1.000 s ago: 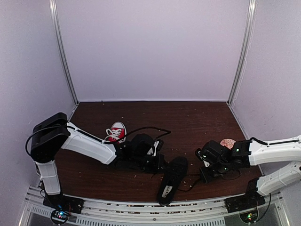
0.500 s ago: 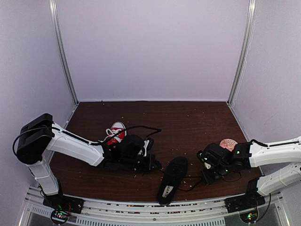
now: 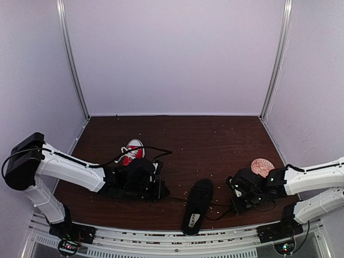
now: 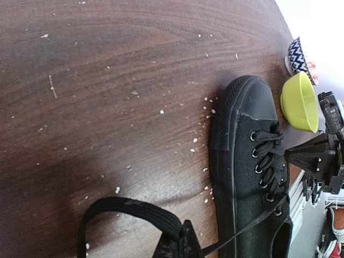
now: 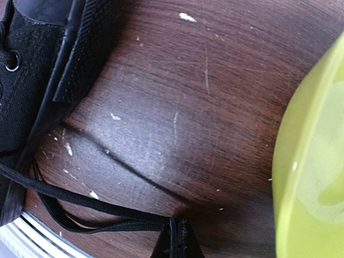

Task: Tie the shoes
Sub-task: Tie the crossed shoelace on the shoe, then adjust the shoe at the center of the board.

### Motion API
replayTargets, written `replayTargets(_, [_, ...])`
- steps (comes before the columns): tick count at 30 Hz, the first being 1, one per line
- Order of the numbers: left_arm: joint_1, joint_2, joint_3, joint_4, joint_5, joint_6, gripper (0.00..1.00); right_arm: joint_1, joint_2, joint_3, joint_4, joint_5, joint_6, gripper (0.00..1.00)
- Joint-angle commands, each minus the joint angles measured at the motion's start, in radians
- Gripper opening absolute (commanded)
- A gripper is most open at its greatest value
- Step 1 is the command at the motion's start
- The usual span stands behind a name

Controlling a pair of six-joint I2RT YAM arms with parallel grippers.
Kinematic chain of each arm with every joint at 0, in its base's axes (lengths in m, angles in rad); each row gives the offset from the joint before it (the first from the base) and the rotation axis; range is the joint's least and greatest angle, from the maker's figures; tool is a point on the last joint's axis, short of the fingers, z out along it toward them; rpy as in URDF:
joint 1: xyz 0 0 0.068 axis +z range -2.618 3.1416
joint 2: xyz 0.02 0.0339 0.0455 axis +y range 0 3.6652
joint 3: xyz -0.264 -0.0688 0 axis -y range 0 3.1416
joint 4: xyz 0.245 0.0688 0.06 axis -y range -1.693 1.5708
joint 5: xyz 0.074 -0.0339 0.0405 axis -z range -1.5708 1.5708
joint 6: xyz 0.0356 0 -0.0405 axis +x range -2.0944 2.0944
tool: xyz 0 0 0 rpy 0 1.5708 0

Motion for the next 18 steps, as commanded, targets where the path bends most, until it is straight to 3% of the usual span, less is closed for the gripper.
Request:
replayTargets(1, [0.001,-0.025,-0.026,-0.076,-0.069,0.027,0.00,-0.002,0.011,-0.024,-0.034,0.013,0.023,0.00])
replayTargets(8, [-0.016,0.122,0.113,-0.066,0.033,0.126,0.00,-0.001,0.062,-0.017,0.120,-0.054,0.041,0.00])
replayTargets(18, [-0.022,0.316,0.277,-0.031,0.156,0.173,0.00,-0.001,0.280,0.045,0.437,-0.160,0.114,0.00])
